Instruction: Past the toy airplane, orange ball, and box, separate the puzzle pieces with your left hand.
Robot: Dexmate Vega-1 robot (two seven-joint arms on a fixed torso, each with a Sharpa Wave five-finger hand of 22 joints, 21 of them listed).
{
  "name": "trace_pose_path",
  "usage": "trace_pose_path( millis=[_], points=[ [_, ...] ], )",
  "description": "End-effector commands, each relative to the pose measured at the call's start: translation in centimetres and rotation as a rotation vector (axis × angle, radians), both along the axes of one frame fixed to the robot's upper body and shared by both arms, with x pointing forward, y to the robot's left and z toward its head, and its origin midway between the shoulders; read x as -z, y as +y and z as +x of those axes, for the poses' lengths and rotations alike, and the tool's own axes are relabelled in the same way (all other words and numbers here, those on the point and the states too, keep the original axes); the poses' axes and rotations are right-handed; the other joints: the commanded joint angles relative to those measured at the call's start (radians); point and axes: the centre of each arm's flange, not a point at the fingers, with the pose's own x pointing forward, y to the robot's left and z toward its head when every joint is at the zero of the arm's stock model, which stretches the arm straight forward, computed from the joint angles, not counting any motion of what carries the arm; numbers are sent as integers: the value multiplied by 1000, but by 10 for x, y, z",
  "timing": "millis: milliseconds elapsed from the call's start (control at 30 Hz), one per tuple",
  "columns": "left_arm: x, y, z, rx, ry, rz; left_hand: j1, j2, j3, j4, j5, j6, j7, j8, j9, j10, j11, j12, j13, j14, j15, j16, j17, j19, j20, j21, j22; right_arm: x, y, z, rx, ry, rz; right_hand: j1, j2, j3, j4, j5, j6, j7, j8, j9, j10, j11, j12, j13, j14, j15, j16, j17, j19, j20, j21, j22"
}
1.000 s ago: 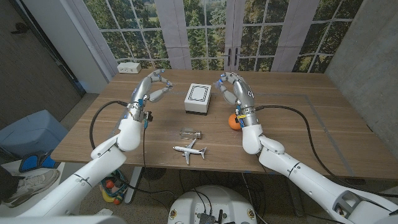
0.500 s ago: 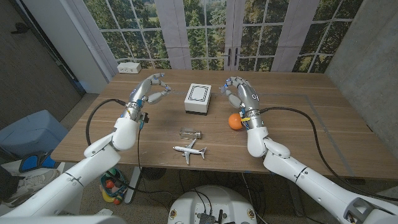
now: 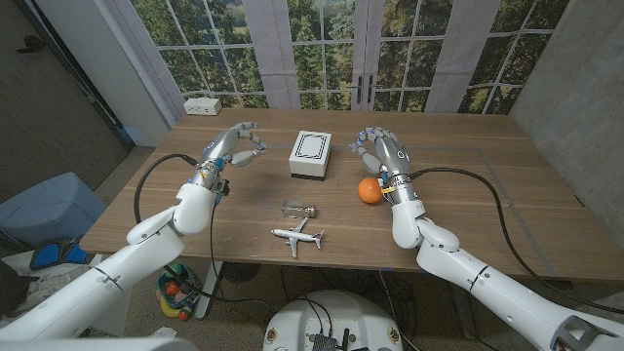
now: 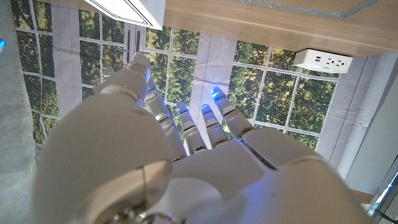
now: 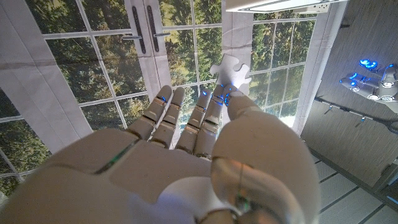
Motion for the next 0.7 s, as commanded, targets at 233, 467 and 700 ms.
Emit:
trace_pose_path(
  millis=[233,467,700],
  points=[
    [7,1,2,-72,57,75,12,9,-10,-1,9,-1,3,-8,-2,-30,-7,-9,2,-32,-93,-4,1,-14,-2,-5,1,11,0,7,79,89,-72,-8,-2,-4,-10,-2,13,-8,-3,17,-23,-2,-17,5,-15,-155,-6,7,-1,0,7,2],
    [7,-1,2,-104,73,116,13,9,-14,-1,10,3,2,-11,-3,-40,-7,-11,1,-43,-83,-4,1,-23,4,-8,1,14,1,9,97,116,-103,-13,-3,-6,-14,-2,19,-10,-3,11,-29,1,-27,1,-28,-155,-12,7,-5,3,6,1],
    [8,-3,3,-134,84,146,13,10,-17,-1,12,6,2,-14,-5,-43,-7,-10,1,-53,-73,-3,0,-31,9,-12,0,15,3,9,113,141,-135,-19,-5,-8,-20,-1,25,-12,-6,-1,-33,1,-40,-7,-42,-153,-18,6,-16,7,4,0]
  ],
)
